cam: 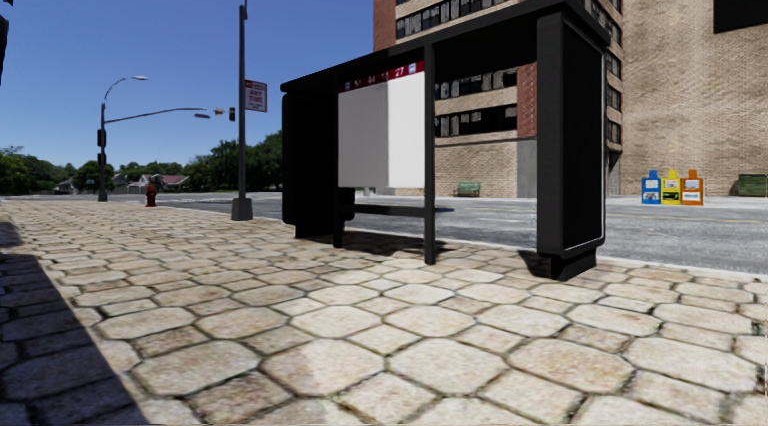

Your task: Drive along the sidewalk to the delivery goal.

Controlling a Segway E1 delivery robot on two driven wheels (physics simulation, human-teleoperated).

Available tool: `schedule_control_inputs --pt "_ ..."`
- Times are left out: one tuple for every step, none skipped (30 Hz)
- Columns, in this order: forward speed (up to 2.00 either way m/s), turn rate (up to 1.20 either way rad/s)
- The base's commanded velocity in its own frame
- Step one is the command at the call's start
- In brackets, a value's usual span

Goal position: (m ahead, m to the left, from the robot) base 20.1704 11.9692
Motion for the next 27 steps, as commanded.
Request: schedule_control_inputs --pt "1.77 0.54" --pt "1.77 0.55" --pt "1.77 0.55" --pt "1.77 0.55" --pt "1.77 0.55" --pt "1.77 0.55" --pt "1.77 0.55" --pt "1.77 0.55" --pt "1.76 0.55" --pt "1.67 0.55" --pt "1.67 0.55" --pt "1.62 0.55" --pt "1.6 0.55" --pt "1.6 0.55" --pt "1.6 0.55" --pt "1.59 0.55" --pt "1.59 0.55" --pt "1.59 0.55" --pt "1.59 0.55" --pt "1.59 0.55" --pt "1.59 0.55" --pt "1.59 0.55" --pt "1.58 0.55" --pt "1.57 0.55" --pt "1.55 0.55" --pt "1.55 0.55" --pt "1.55 0.55"
